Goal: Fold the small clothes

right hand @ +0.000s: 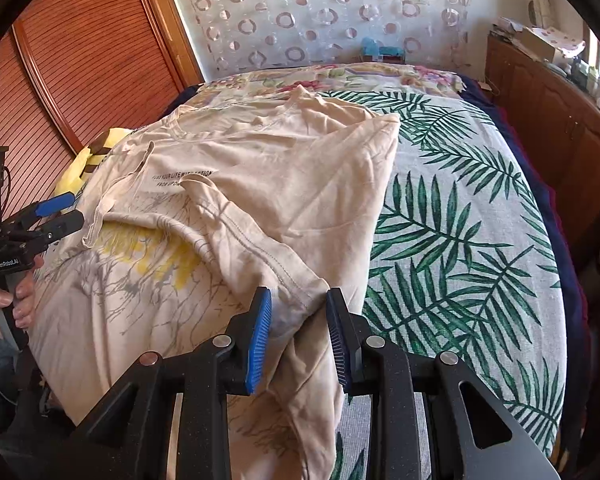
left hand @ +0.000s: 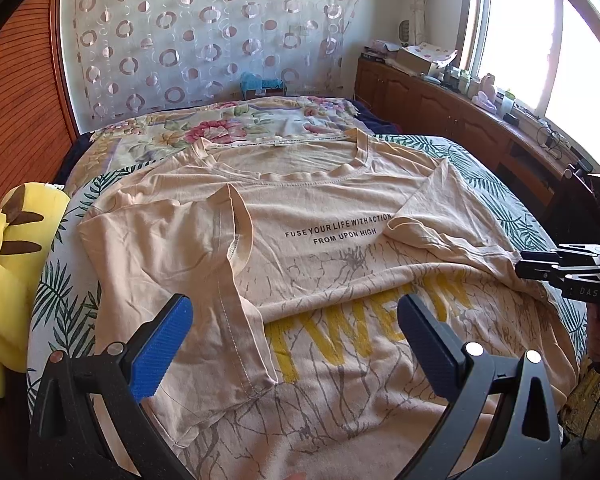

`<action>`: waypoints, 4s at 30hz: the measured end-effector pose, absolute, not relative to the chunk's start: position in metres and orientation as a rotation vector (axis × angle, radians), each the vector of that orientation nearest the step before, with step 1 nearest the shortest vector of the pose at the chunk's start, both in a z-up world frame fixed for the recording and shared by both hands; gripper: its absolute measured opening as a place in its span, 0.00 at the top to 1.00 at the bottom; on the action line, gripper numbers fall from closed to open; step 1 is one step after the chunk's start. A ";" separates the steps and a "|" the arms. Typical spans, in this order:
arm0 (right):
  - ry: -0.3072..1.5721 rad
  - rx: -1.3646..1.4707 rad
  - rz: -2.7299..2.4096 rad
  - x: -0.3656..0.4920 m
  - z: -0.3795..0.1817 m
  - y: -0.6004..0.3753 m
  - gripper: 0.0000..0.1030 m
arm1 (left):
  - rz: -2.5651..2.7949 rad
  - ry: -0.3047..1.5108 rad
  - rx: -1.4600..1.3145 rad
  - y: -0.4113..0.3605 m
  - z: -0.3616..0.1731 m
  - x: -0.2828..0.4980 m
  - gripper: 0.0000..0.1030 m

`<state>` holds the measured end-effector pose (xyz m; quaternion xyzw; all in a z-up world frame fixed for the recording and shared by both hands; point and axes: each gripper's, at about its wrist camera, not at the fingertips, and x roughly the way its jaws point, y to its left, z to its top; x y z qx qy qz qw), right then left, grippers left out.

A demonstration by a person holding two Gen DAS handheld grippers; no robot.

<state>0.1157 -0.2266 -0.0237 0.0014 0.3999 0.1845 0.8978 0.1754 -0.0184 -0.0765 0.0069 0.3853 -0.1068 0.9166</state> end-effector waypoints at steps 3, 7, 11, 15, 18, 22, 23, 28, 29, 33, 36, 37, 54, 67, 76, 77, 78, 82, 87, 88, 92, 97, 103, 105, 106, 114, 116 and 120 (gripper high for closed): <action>0.834 0.003 0.382 0.118 -0.029 -0.224 0.72 | -0.219 0.798 0.011 -0.018 -0.078 0.176 0.01; 0.819 0.008 0.385 0.120 -0.029 -0.222 0.89 | -0.220 0.802 0.015 -0.020 -0.079 0.176 0.01; 0.782 0.020 0.448 0.111 -0.020 -0.218 0.97 | -0.220 0.797 0.016 -0.020 -0.078 0.175 0.01; 0.774 0.012 0.507 0.099 -0.014 -0.207 0.97 | -0.211 0.791 0.007 -0.016 -0.076 0.175 0.01; 0.780 -0.005 0.545 0.093 -0.016 -0.197 0.97 | -0.200 0.788 0.000 -0.011 -0.076 0.175 0.01; 0.812 -0.018 0.592 0.091 -0.024 -0.184 0.97 | -0.187 0.788 -0.009 -0.005 -0.077 0.175 0.01; 0.821 -0.021 0.601 0.090 -0.026 -0.182 0.97 | -0.186 0.788 -0.009 -0.004 -0.076 0.175 0.01; 0.860 -0.079 0.596 0.087 -0.035 -0.178 0.96 | -0.175 0.788 -0.015 0.001 -0.077 0.176 0.01; 0.864 -0.088 0.587 0.087 -0.036 -0.180 0.95 | -0.172 0.789 -0.017 0.001 -0.077 0.176 0.01; 0.839 -0.078 0.584 0.091 -0.026 -0.184 0.89 | -0.159 0.788 -0.018 0.006 -0.077 0.178 0.01; 0.799 -0.078 0.563 0.098 -0.016 -0.184 0.76 | -0.147 0.781 -0.022 0.011 -0.075 0.178 0.01; 0.788 -0.077 0.561 0.100 -0.014 -0.182 0.76 | -0.141 0.779 -0.025 0.014 -0.074 0.178 0.01; 0.837 -0.092 0.720 0.170 -0.040 -0.101 0.76 | -0.032 0.795 -0.069 0.081 -0.078 0.199 0.01; 0.764 -0.065 0.439 0.216 -0.023 -0.171 0.43 | -0.061 0.893 -0.134 0.135 -0.097 0.263 0.45; 0.770 -0.048 0.251 0.264 -0.032 -0.211 0.42 | -0.017 0.937 -0.154 0.148 -0.111 0.287 0.50; 0.772 -0.047 0.244 0.269 -0.032 -0.212 0.42 | -0.016 0.934 -0.150 0.148 -0.111 0.288 0.50; 0.774 -0.042 0.239 0.273 -0.032 -0.214 0.42 | -0.014 0.931 -0.144 0.147 -0.112 0.290 0.50; 0.791 -0.035 0.232 0.289 -0.044 -0.221 0.42 | -0.015 0.920 -0.139 0.148 -0.111 0.295 0.65; 0.753 -0.077 0.235 0.289 -0.050 -0.213 0.30 | -0.009 0.899 -0.134 0.152 -0.106 0.302 0.96; 0.756 -0.097 0.235 0.289 -0.051 -0.210 0.28 | -0.001 0.879 -0.118 0.152 -0.100 0.302 0.96; 0.759 -0.109 0.244 0.289 -0.052 -0.211 0.25 | 0.048 0.817 -0.083 0.163 -0.079 0.305 0.97; 0.759 -0.108 0.246 0.288 -0.052 -0.212 0.25 | 0.058 0.814 -0.070 0.174 -0.073 0.312 0.97; 0.758 -0.111 0.246 0.289 -0.052 -0.212 0.25 | 0.045 0.839 -0.073 0.174 -0.082 0.315 0.97; 0.761 -0.116 0.246 0.288 -0.051 -0.213 0.25 | 0.042 0.838 -0.081 0.173 -0.082 0.313 0.97; 0.764 -0.119 0.250 0.290 -0.050 -0.213 0.25 | 0.040 0.835 -0.084 0.173 -0.081 0.312 0.97; 0.781 -0.101 0.243 0.307 -0.047 -0.216 0.25 | 0.025 0.830 -0.083 0.167 -0.081 0.308 0.97; 0.778 -0.108 0.243 0.307 -0.047 -0.214 0.25 | 0.021 0.833 -0.081 0.164 -0.082 0.307 0.97; 0.773 -0.127 0.263 0.307 -0.047 -0.208 0.33 | 0.010 0.825 -0.074 0.158 -0.079 0.304 0.97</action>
